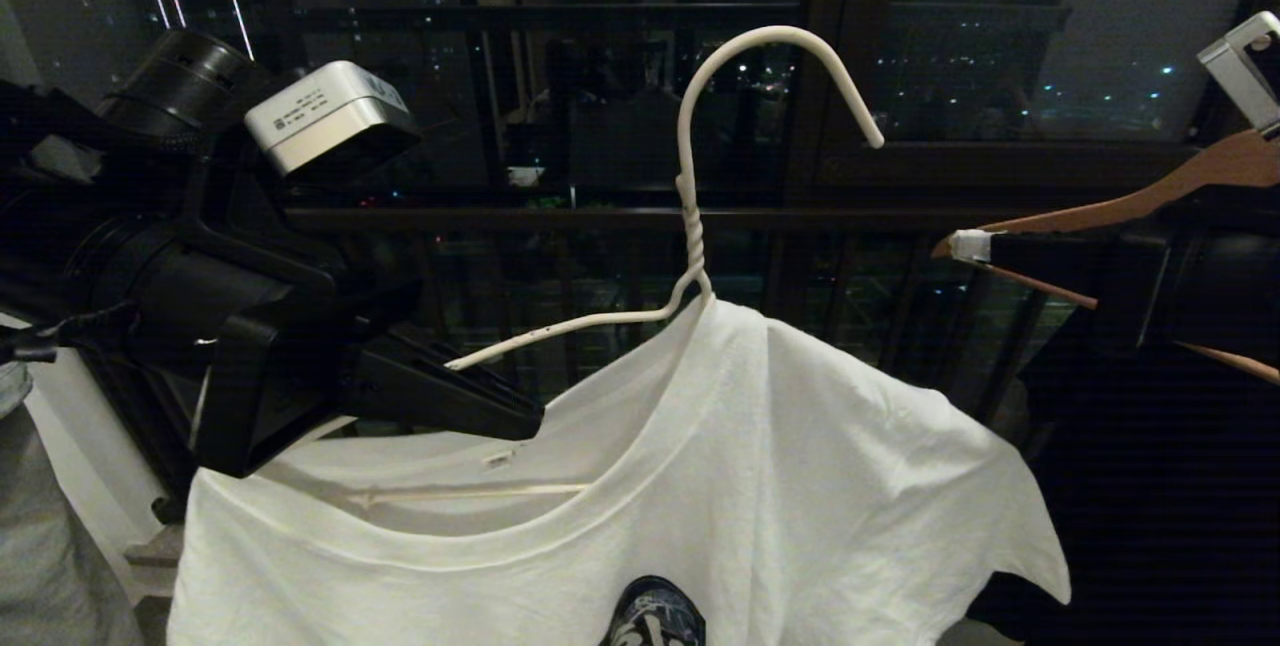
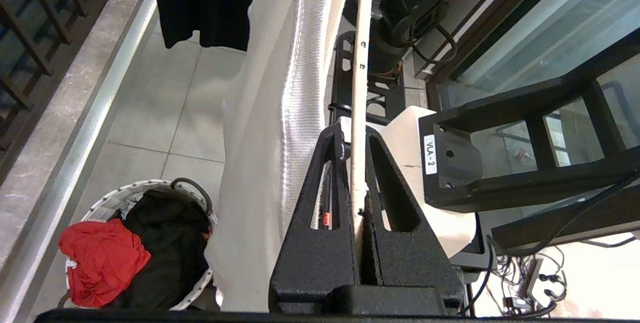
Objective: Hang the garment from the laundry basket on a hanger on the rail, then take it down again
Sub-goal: Hang the clothes rack on the clothesline
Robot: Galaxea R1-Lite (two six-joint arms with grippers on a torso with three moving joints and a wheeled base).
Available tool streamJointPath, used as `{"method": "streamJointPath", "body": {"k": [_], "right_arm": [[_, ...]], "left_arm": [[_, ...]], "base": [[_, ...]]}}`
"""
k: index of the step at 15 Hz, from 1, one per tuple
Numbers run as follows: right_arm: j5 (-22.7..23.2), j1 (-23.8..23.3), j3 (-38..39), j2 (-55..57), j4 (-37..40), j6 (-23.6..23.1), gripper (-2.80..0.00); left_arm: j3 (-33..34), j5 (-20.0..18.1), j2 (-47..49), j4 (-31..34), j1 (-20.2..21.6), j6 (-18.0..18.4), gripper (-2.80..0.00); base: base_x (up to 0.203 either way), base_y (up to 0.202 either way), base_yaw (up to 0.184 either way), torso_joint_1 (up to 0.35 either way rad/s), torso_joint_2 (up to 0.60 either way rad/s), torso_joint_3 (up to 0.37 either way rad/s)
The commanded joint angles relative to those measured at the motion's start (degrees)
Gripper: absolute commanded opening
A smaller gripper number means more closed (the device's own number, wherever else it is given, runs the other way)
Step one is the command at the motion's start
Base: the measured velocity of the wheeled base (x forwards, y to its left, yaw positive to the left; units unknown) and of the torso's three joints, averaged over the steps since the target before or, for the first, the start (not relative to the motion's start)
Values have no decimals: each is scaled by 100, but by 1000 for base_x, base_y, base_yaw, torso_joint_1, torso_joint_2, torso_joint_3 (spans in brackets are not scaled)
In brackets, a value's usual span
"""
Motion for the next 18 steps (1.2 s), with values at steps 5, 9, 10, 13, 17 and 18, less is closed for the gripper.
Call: {"method": "streamJointPath", "body": {"k": [5, 9, 10, 13, 17, 18], "right_arm": [[13, -22, 3, -61, 1, -12, -280], [-14, -117, -52, -104, 2, -13, -280], [-14, -145, -67, -122, 1, -12, -280], [-14, -154, -67, -199, 10, -12, -280], [-22, -172, -76, -271, 10, -12, -280], [-22, -172, -76, -280, 10, -12, -280]], "left_arm": [[-94, -44, -61, -1, 8, -291, -280], [-246, -11, -147, -26, 304, -418, -280], [-372, -4, -68, -27, 305, -418, -280], [-506, 90, -93, -19, 442, -528, -280], [-540, 164, -200, -36, 559, -1013, -280], [-557, 245, -223, -42, 559, -1063, -280]], "base": [[0, 0, 0, 3, -5, -3], [0, 0, 0, 0, 0, 0], [0, 0, 0, 0, 0, 0], [0, 0, 0, 0, 0, 0], [0, 0, 0, 0, 0, 0], [0, 0, 0, 0, 0, 0]]}}
